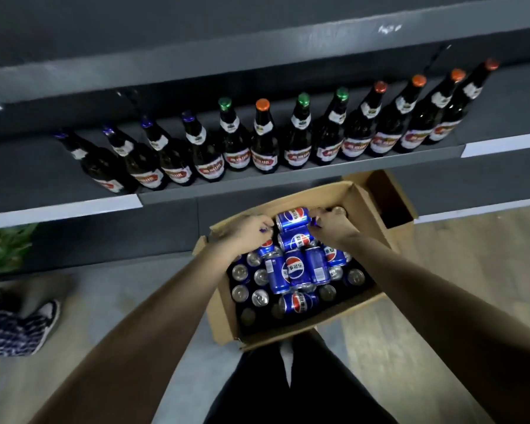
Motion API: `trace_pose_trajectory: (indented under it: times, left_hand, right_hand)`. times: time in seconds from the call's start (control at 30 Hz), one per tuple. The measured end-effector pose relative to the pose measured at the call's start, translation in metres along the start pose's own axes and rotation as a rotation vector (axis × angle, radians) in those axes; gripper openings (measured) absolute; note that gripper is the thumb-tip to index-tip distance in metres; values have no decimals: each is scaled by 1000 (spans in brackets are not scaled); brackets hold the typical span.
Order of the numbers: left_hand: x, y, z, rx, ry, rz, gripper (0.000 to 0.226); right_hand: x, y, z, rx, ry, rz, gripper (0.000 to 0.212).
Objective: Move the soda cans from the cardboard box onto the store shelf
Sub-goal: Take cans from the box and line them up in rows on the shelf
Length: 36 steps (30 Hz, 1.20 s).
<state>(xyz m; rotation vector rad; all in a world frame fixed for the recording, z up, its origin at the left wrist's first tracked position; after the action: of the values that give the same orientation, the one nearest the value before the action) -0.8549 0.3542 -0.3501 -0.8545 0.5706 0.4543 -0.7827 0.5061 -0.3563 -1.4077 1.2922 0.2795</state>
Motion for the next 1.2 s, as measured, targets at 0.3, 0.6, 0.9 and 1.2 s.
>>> trace_pose_trajectory:
  times: [0.3, 0.6, 0.9, 1.2]
  left_hand:
    - [97, 89, -29, -25, -29, -113, 35]
    - [164, 177, -83, -162, -116, 50, 66]
    - [151, 203, -115, -105, -25, 517, 65]
    - [169, 203, -179, -492, -501, 500, 91]
  right_hand:
    - [71, 70, 42, 92, 108, -100, 55]
    - [159, 144, 90, 93, -32, -85, 68]
    - [189, 198, 97, -91, -274, 61, 74]
    - [206, 204, 86, -88, -350, 83, 81]
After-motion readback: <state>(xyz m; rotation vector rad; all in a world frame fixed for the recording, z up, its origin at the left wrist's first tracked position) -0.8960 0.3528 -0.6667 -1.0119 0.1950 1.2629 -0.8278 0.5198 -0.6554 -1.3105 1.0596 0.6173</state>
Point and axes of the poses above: each hand's wrist, its own y-axis towards the middle knuckle, its own x-axis out of the palm, z = x × y, the point moved 9 cm from there along y, towards the middle knuckle, and after that the axes turned 3 degrees about -y, right-handed, at the moved point
